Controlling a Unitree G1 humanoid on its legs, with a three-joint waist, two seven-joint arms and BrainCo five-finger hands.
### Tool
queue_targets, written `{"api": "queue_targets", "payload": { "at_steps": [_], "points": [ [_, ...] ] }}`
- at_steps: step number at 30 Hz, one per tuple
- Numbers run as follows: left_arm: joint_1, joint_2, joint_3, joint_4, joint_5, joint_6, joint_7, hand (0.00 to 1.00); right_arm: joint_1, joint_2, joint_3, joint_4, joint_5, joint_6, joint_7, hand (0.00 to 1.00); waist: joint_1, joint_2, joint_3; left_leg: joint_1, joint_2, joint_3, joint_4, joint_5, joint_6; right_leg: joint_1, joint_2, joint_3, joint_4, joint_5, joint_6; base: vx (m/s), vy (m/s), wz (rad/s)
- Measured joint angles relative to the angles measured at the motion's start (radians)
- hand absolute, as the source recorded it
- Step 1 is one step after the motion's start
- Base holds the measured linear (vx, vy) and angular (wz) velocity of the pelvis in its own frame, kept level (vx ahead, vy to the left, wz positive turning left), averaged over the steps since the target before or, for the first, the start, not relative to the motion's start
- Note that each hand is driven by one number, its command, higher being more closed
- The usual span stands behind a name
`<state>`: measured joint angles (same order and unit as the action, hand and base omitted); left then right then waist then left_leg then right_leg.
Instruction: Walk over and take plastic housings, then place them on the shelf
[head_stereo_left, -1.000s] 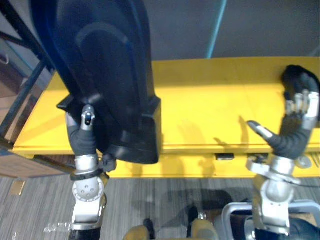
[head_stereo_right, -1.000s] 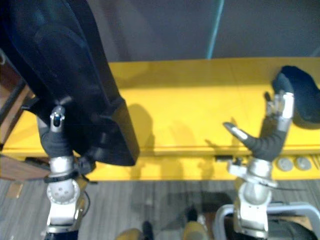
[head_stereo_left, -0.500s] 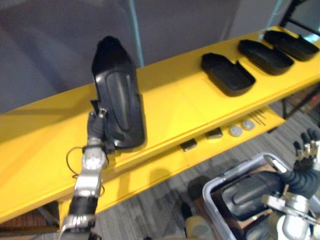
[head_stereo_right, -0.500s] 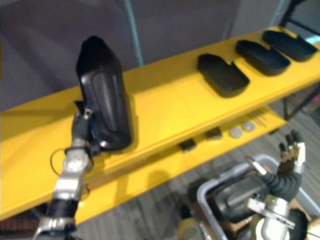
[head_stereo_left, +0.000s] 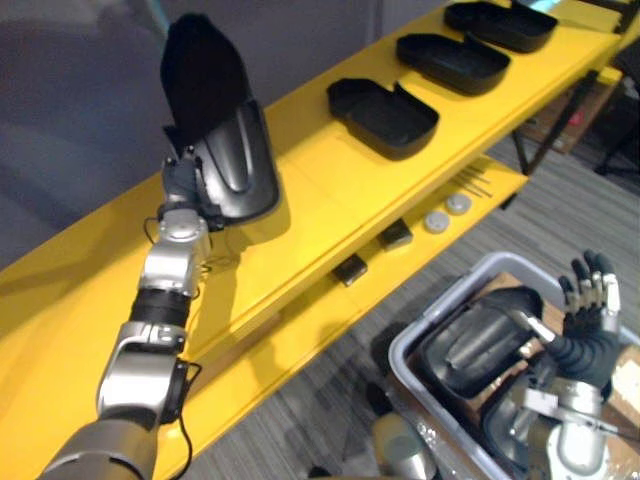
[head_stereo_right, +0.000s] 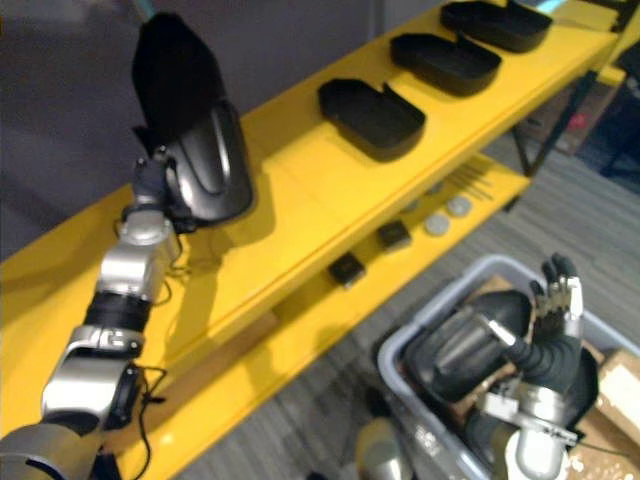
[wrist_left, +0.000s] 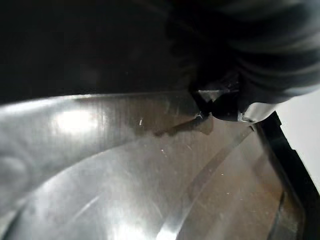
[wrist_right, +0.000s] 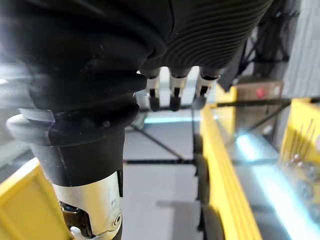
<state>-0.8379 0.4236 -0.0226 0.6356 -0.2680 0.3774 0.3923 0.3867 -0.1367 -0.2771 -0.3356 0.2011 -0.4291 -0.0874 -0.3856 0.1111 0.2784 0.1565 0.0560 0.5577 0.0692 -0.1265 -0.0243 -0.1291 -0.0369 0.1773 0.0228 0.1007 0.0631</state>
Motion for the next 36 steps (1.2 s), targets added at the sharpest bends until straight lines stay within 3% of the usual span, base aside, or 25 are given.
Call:
{"api": "queue_targets", "payload": {
  "at_steps": [3, 5, 10, 17, 18, 31, 36],
  "points": [
    [-0.002, 0.000, 0.000, 0.042, -0.008, 0.072, 0.002, 1.00, -0.001, -0.016, 0.002, 0.002, 0.000, 0.003, -0.008, 0.00, -0.013, -0.004, 0.031, -0.011, -0.006, 0.000, 0.012, 0.000, 0.000, -0.013, -0.011, -0.004, 0.007, 0.003, -0.004, -0.06, -0.018, -0.05],
    [-0.002, 0.000, 0.000, 0.064, -0.013, 0.095, 0.020, 1.00, -0.001, -0.020, 0.005, 0.003, 0.001, 0.006, -0.024, 0.00, -0.014, -0.004, 0.051, -0.012, -0.011, 0.000, 0.012, 0.000, 0.000, -0.019, -0.016, -0.005, 0.015, 0.004, -0.004, -0.06, 0.010, -0.02],
    [-0.017, 0.008, 0.008, 0.074, -0.046, 0.107, 0.109, 1.00, -0.002, -0.026, 0.040, 0.018, 0.001, 0.015, -0.052, 0.00, -0.014, -0.008, 0.072, -0.020, -0.010, 0.000, 0.008, -0.019, -0.005, -0.032, -0.017, -0.012, 0.023, 0.009, -0.004, -0.05, 0.008, 0.02],
    [-0.028, 0.007, 0.049, 0.074, -0.087, 0.086, 0.205, 1.00, -0.002, -0.028, 0.069, 0.025, 0.001, 0.015, -0.100, 0.00, -0.015, 0.005, 0.106, -0.021, -0.010, 0.003, 0.013, -0.022, -0.010, -0.047, -0.016, -0.011, 0.057, 0.009, -0.004, 0.00, 0.000, 0.00],
    [-0.028, 0.007, 0.049, 0.075, -0.090, 0.082, 0.223, 0.00, -0.002, -0.028, 0.069, 0.025, 0.002, 0.015, -0.111, 0.00, -0.015, 0.005, 0.107, -0.024, -0.006, 0.002, 0.018, -0.023, -0.010, -0.048, -0.014, -0.013, 0.059, 0.008, -0.005, 0.00, 0.000, 0.00],
    [-0.012, 0.008, 0.050, 0.074, -0.222, -0.019, 0.214, 0.00, 0.003, -0.033, 0.094, 0.026, 0.004, 0.014, -0.125, 0.00, -0.019, 0.004, 0.123, -0.037, 0.003, 0.002, 0.058, -0.033, -0.017, -0.078, -0.011, -0.014, 0.125, -0.019, -0.005, 0.00, 0.000, 0.00],
    [0.057, -0.003, 0.048, 0.038, -0.343, -0.117, 0.228, 0.00, 0.016, -0.020, 0.092, 0.026, 0.021, 0.011, -0.090, 0.00, -0.029, 0.004, 0.123, -0.018, 0.005, 0.003, 0.069, -0.040, -0.017, -0.065, -0.003, -0.012, 0.139, -0.032, 0.001, 0.00, 0.001, -0.01]
  ]
}}
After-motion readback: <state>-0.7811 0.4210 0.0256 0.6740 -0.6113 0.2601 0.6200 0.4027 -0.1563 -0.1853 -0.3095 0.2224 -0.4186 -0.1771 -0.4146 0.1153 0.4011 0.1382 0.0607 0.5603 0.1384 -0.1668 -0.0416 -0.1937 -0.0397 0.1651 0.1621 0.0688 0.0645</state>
